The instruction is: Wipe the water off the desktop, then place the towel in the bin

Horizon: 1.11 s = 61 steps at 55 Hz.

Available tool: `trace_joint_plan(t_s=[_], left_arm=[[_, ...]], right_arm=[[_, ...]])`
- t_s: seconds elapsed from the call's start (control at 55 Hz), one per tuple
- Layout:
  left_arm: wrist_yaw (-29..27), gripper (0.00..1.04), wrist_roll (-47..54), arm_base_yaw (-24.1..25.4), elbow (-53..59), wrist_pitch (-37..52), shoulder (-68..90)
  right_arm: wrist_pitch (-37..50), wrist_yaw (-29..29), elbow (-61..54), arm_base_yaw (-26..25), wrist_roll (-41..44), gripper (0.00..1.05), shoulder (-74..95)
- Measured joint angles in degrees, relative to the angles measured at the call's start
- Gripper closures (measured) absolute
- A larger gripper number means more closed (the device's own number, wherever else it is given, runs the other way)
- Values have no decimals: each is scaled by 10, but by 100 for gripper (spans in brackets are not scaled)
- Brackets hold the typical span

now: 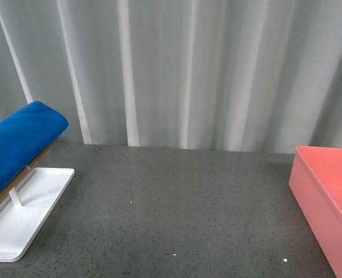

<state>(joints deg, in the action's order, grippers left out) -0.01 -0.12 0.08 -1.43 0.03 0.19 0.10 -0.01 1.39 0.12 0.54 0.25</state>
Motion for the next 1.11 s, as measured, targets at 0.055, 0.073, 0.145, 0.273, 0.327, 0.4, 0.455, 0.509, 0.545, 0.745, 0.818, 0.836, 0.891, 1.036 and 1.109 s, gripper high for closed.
trace_joint_plan(t_s=[0.055,0.073,0.145,0.273,0.327,0.4,0.455,0.509,0.545,0.745,0.818,0.836,0.891,1.036,1.109], left_arm=[[0,7,0,0,0,0,0],[0,7,0,0,0,0,0],[0,7,0,0,0,0,0],[0,7,0,0,0,0,0],[0,7,0,0,0,0,0],[0,7,0,0,0,0,0],[0,7,0,0,0,0,0],[0,7,0,0,0,0,0],[0,7,0,0,0,0,0],[0,7,0,0,0,0,0],[0,7,0,0,0,0,0],[0,7,0,0,0,0,0],[0,7,0,0,0,0,0],[0,7,0,0,0,0,0],[16,7,-14,3,-9,-28,16]], right_arm=[[0,0,0,0,0,7,0],[0,0,0,0,0,7,0],[0,0,0,0,0,7,0],[0,0,0,0,0,7,0],[0,0,0,0,0,7,0],[0,0,0,0,0,7,0],[0,0,0,0,0,7,0],[0,0,0,0,0,7,0],[0,0,0,0,0,7,0],[0,0,0,0,0,7,0],[0,0,0,0,0,7,0],[0,0,0,0,0,7,0],[0,0,0,0,0,7,0],[0,0,0,0,0,7,0],[0,0,0,0,0,7,0]])
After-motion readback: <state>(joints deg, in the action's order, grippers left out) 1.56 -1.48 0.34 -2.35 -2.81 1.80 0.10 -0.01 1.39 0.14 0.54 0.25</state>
